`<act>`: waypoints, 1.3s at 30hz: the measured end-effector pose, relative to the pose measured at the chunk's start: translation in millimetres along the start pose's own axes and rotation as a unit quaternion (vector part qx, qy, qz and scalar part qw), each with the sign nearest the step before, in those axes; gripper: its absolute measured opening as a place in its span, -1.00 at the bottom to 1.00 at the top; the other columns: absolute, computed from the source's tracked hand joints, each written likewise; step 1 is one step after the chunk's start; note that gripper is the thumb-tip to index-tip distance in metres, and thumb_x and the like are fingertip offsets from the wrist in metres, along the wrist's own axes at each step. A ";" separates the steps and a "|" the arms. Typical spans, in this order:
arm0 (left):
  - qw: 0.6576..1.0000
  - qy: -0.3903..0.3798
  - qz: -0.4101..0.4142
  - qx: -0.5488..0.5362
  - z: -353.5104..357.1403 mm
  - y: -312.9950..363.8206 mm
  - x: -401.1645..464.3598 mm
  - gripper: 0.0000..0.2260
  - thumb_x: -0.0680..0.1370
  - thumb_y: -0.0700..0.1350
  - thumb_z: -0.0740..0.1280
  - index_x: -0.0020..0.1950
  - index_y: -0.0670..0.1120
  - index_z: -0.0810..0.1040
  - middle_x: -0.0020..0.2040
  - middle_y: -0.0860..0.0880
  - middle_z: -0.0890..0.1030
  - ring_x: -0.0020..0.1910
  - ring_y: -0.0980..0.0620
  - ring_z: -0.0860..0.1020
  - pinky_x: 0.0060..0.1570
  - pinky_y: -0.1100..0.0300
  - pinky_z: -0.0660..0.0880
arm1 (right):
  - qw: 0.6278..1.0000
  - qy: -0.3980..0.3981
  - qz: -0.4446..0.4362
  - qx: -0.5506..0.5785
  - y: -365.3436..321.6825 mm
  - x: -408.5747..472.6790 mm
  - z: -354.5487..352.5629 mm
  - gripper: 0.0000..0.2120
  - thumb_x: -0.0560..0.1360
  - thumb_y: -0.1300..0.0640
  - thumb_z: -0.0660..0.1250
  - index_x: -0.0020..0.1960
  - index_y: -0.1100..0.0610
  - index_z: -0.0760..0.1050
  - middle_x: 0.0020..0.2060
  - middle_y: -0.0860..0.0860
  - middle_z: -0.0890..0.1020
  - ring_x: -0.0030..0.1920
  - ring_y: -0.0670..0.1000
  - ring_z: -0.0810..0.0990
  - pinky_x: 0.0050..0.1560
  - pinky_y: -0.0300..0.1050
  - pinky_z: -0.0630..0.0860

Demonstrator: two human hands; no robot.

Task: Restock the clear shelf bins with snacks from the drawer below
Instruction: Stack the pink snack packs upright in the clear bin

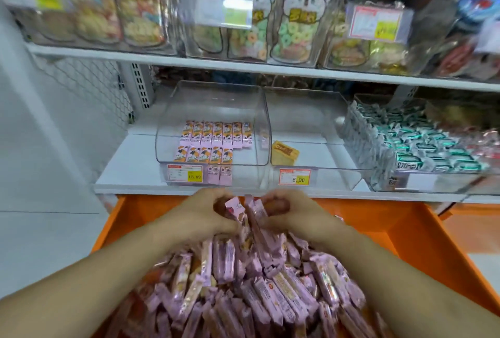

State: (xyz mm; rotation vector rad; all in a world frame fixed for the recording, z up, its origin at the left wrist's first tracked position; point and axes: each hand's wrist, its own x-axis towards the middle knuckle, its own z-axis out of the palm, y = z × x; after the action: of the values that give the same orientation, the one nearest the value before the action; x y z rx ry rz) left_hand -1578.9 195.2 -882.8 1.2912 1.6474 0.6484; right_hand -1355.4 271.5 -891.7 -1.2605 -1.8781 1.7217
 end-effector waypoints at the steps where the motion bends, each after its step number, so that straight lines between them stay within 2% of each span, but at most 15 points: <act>1: 0.999 0.008 0.006 -0.032 -5.0 6.1 -6.1 -0.59 0.37 -0.14 0.63 0.17 0.03 0.62 -0.07 -0.03 0.74 -0.15 -0.02 0.70 -0.23 0.28 0.58 | 1.000 0.000 -0.009 0.022 -8.8 -8.6 2.7 -0.70 0.41 0.28 0.59 0.10 0.09 0.66 -0.14 0.17 0.60 -0.12 0.08 0.60 -0.02 0.00 0.53; 3: 0.995 0.016 0.016 -0.094 -12.5 18.0 -18.8 -0.45 0.27 -0.10 0.66 0.22 0.00 0.60 -0.12 -0.01 0.72 -0.15 0.04 0.69 -0.03 0.14 0.66 | 0.998 0.006 -0.021 0.051 -22.1 -23.0 8.6 -0.64 0.37 0.17 0.59 0.15 0.10 0.64 -0.14 0.16 0.54 -0.11 0.09 0.53 -0.02 -0.02 0.46; 5: 0.988 0.028 0.021 -0.153 -15.6 22.5 -25.4 -0.39 0.22 -0.12 0.68 0.22 0.00 0.57 -0.22 0.09 0.69 -0.09 0.05 0.69 0.16 0.01 0.63 | 0.997 0.009 -0.037 0.071 -31.0 -33.6 13.5 -0.63 0.40 0.17 0.57 0.18 0.12 0.61 -0.05 0.22 0.68 -0.08 0.14 0.64 0.01 0.01 0.55; 8: 0.969 0.050 0.026 -0.239 -15.3 28.3 -34.5 -0.57 0.39 -0.27 0.64 0.15 -0.02 0.56 -0.23 0.09 0.71 -0.07 0.03 0.71 0.09 0.04 0.62 | 0.994 0.027 -0.063 0.082 -38.2 -44.2 20.1 -0.68 0.45 0.34 0.54 0.15 0.10 0.61 -0.04 0.12 0.74 -0.02 0.10 0.73 0.06 -0.01 0.61; 11: 0.959 0.065 0.018 -0.274 -18.4 28.9 -35.6 -0.63 0.43 -0.22 0.61 0.15 0.00 0.59 -0.05 0.06 0.76 0.05 -0.01 0.73 0.21 -0.05 0.62 | 0.989 0.055 -0.072 0.115 -44.8 -42.1 27.0 -0.67 0.47 0.37 0.52 0.18 0.13 0.62 0.02 0.17 0.73 -0.02 0.15 0.73 0.02 0.01 0.63; 14: 0.952 0.076 0.003 -0.298 -24.3 29.3 -32.6 -0.69 0.51 -0.24 0.54 0.15 0.04 0.59 -0.04 0.05 0.76 0.00 -0.01 0.74 0.15 -0.14 0.65 | 0.982 0.061 -0.072 0.167 -51.8 -32.5 29.0 -0.67 0.45 0.37 0.50 0.17 0.12 0.67 0.09 0.20 0.71 -0.03 0.19 0.71 0.03 0.08 0.65; 17: 0.949 0.087 -0.003 -0.304 -30.1 29.2 -23.7 -0.68 0.49 -0.13 0.57 0.19 0.10 0.63 0.12 -0.07 0.72 0.04 -0.08 0.73 0.20 -0.18 0.62 | 0.975 0.047 -0.051 0.211 -55.4 -21.1 25.8 -0.64 0.53 0.45 0.39 0.20 0.11 0.68 0.05 0.25 0.71 -0.06 0.21 0.72 -0.01 0.11 0.66; 19: 0.955 0.099 -0.001 -0.280 -33.2 30.3 -17.8 -0.69 0.39 0.06 0.61 0.08 0.28 0.67 0.23 -0.01 0.68 0.17 -0.04 0.68 0.29 -0.16 0.56 | 0.977 0.051 -0.044 0.201 -55.5 -14.2 24.4 -0.61 0.55 0.46 0.34 0.23 0.09 0.67 0.02 0.23 0.73 -0.09 0.18 0.71 -0.01 0.08 0.62; 21: 0.960 0.096 0.010 -0.261 -32.7 31.5 -14.5 -0.74 0.32 0.16 0.58 -0.04 0.39 0.67 0.24 0.07 0.66 0.24 0.02 0.63 0.38 -0.10 0.49 | 0.982 0.049 -0.053 0.174 -54.0 -8.7 24.1 -0.61 0.58 0.45 0.28 0.25 0.09 0.65 0.03 0.22 0.74 -0.03 0.24 0.72 0.09 0.13 0.59; 24: 0.965 0.100 0.011 -0.241 -29.8 32.2 -9.4 -0.76 0.40 0.17 0.57 0.01 0.35 0.64 0.20 0.13 0.66 0.18 0.08 0.65 0.36 -0.05 0.50 | 0.984 0.035 -0.056 0.167 -53.5 -4.1 25.0 -0.69 0.60 0.38 0.31 0.23 0.11 0.66 0.07 0.21 0.74 0.11 0.37 0.67 0.22 0.23 0.57; 26: 0.964 0.102 0.008 -0.247 -28.2 30.4 -5.9 -0.79 0.49 0.08 0.56 0.05 0.30 0.62 0.14 0.11 0.67 0.08 0.06 0.70 0.29 -0.05 0.57 | 0.988 0.036 -0.064 0.138 -51.8 -4.0 24.8 -0.73 0.58 0.28 0.43 0.23 0.03 0.66 0.09 0.13 0.74 0.14 0.26 0.70 0.26 0.16 0.57; 29: 0.962 0.100 0.007 -0.253 -26.7 29.0 -4.9 -0.77 0.50 0.03 0.56 0.08 0.28 0.63 0.13 0.09 0.69 0.03 0.04 0.73 0.22 -0.06 0.62 | 0.991 0.061 -0.075 0.088 -49.0 -4.7 22.9 -0.71 0.54 0.21 0.52 0.16 -0.11 0.67 0.06 0.06 0.72 0.08 0.12 0.73 0.21 0.08 0.64; 32: 0.962 0.095 0.001 -0.258 -26.7 30.0 -7.1 -0.67 0.41 0.08 0.59 0.13 0.29 0.65 0.22 0.04 0.68 0.12 -0.01 0.70 0.26 -0.08 0.58 | 0.987 0.075 -0.076 0.117 -46.2 -3.7 17.6 -0.66 0.54 0.29 0.50 0.20 -0.07 0.67 0.06 0.14 0.72 0.02 0.13 0.74 0.12 0.07 0.63; 35: 0.962 0.091 0.000 -0.258 -26.0 30.6 -11.3 -0.68 0.37 0.12 0.59 0.08 0.36 0.65 0.28 0.06 0.65 0.23 -0.02 0.65 0.35 -0.11 0.51 | 0.986 0.074 -0.067 0.136 -48.5 -7.0 14.1 -0.55 0.53 0.33 0.49 0.33 -0.02 0.56 0.02 0.08 0.75 -0.01 0.06 0.73 0.15 0.11 0.57; 39: 0.961 0.074 0.000 -0.267 -20.9 27.3 -16.8 -0.73 0.52 -0.03 0.55 0.10 0.29 0.60 0.25 0.05 0.66 0.24 -0.01 0.64 0.38 -0.13 0.49 | 0.986 0.084 -0.051 0.134 -48.4 -14.3 16.0 -0.60 0.55 0.28 0.48 0.31 -0.04 0.57 -0.02 -0.03 0.77 0.01 -0.07 0.75 0.14 -0.08 0.60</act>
State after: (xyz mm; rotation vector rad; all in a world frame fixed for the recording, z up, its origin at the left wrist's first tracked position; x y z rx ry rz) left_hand -1584.4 190.6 -845.2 0.8638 1.4473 1.1226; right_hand -1377.9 255.2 -846.6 -1.1443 -1.5305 1.6889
